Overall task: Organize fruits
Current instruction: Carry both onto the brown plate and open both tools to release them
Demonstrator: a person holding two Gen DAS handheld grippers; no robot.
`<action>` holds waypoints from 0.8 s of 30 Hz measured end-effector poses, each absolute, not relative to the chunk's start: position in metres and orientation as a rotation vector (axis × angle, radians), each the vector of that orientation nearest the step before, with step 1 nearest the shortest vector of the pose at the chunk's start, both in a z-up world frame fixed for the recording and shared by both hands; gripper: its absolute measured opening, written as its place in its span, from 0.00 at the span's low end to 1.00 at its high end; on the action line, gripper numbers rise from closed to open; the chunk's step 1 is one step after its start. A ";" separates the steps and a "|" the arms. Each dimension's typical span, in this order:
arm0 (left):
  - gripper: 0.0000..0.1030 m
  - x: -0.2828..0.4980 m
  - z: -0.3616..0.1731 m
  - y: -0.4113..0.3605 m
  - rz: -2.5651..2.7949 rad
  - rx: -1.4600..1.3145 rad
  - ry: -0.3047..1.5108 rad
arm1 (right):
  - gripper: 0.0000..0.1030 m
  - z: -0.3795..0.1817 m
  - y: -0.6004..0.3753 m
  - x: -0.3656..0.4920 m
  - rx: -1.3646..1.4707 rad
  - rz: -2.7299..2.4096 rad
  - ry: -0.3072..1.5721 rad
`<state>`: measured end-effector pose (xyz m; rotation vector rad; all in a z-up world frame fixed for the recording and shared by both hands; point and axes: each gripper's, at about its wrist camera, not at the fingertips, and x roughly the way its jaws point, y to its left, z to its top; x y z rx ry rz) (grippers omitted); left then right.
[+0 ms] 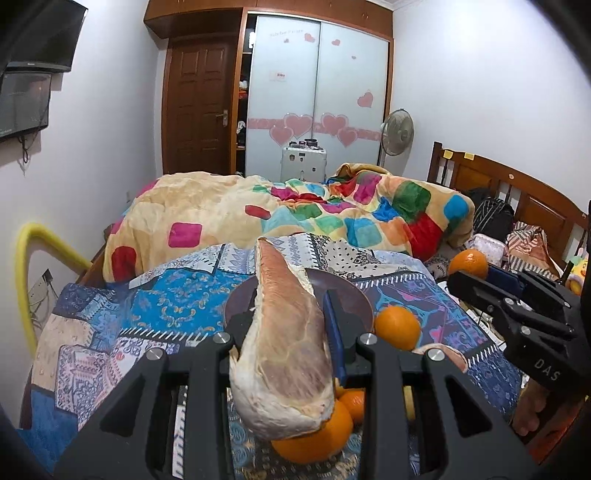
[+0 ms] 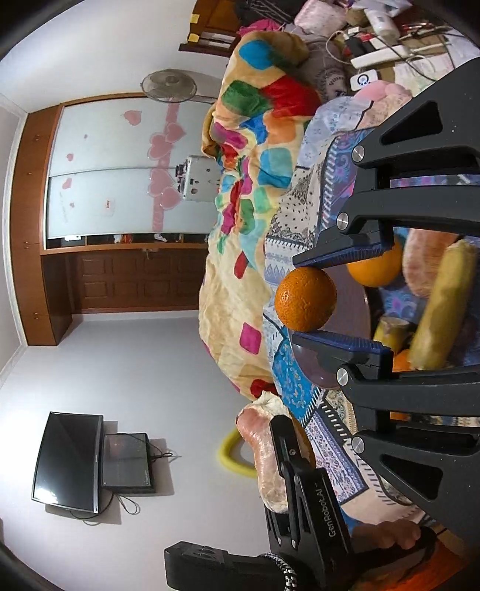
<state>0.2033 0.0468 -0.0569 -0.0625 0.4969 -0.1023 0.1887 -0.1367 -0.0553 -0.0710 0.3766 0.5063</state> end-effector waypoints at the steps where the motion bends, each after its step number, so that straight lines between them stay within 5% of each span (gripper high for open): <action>1: 0.30 0.209 -0.057 0.048 -0.106 -0.064 0.500 | 0.30 -0.056 -0.134 0.192 -0.077 0.505 0.377; 24: 0.30 0.319 -0.091 0.054 -0.069 0.007 0.712 | 0.30 -0.077 -0.090 0.301 -0.207 0.532 0.648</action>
